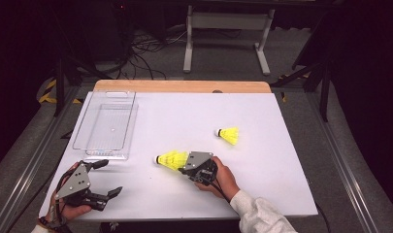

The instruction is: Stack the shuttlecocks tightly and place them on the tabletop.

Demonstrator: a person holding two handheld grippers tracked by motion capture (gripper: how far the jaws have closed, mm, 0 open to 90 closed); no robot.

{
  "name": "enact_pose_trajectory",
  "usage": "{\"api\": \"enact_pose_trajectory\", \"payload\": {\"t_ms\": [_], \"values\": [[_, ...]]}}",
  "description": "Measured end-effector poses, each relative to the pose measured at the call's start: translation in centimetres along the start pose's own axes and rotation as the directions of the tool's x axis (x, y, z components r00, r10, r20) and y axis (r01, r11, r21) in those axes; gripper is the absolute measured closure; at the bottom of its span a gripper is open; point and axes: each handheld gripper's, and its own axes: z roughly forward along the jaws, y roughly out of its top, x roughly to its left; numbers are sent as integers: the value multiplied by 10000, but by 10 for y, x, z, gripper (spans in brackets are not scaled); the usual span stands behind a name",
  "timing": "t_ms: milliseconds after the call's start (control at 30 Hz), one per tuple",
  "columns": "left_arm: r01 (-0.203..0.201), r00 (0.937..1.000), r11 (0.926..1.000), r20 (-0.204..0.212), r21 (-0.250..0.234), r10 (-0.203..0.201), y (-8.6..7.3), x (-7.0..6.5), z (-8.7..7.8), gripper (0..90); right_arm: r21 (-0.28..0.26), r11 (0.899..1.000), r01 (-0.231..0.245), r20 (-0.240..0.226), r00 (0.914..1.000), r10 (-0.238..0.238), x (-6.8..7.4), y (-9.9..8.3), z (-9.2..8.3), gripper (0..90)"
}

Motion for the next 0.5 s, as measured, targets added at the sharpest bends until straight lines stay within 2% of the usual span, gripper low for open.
{"api": "enact_pose_trajectory", "payload": {"t_ms": [500], "values": [[-45, 10000, 10000, 22, 51, 45, 0, -1, 0, 69, 139, 9999, -26, -82, 10000, 27, 0, 1, 5, 847]]}}
